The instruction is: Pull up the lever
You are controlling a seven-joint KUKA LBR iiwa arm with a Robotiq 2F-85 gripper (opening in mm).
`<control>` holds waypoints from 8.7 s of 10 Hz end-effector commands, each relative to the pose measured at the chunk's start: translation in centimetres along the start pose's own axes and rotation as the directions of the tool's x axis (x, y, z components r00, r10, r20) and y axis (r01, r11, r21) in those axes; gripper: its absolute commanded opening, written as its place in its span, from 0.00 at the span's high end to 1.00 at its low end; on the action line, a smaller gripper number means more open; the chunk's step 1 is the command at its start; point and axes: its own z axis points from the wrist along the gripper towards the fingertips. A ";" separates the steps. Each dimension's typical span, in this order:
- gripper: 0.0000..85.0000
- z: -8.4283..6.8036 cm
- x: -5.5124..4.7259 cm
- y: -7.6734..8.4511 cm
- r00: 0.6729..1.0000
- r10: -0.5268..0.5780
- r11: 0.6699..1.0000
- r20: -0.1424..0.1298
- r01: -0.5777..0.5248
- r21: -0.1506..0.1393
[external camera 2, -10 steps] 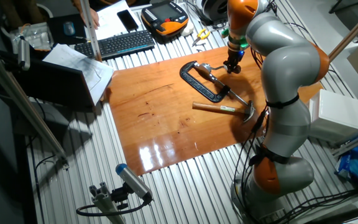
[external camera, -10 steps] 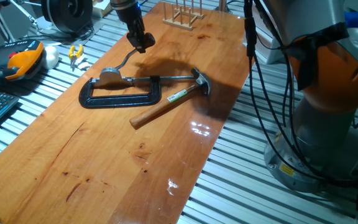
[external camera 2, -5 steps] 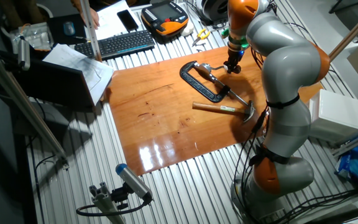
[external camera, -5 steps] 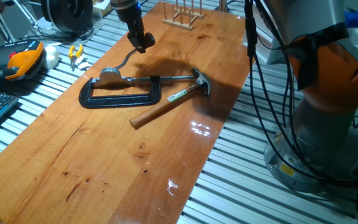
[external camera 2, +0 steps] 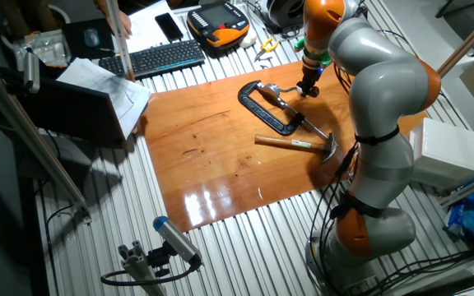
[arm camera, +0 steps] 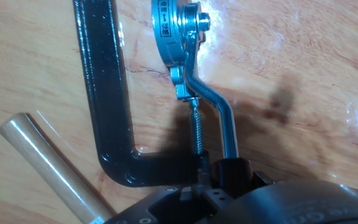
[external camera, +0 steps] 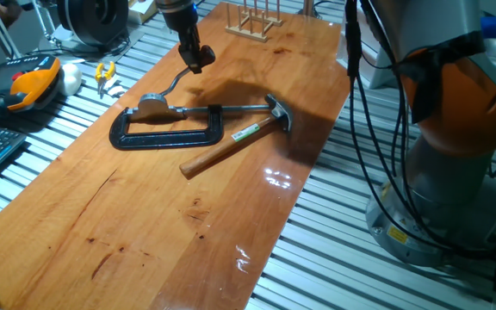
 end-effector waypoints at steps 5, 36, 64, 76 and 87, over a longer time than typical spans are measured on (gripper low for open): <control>1.00 0.0 0.0 0.0 0.999 -0.001 0.999 0.033 0.000 0.033; 0.20 -4.7 -6.7 -2.4 1.000 -0.002 1.000 0.012 0.002 0.006; 1.00 -5.5 -3.7 -2.5 0.999 -0.008 0.998 0.046 0.011 -0.067; 1.00 -9.4 -8.2 2.9 0.997 0.064 0.998 0.035 -0.063 -0.031; 1.00 -10.0 -9.2 4.4 0.997 0.079 0.996 0.025 -0.078 -0.032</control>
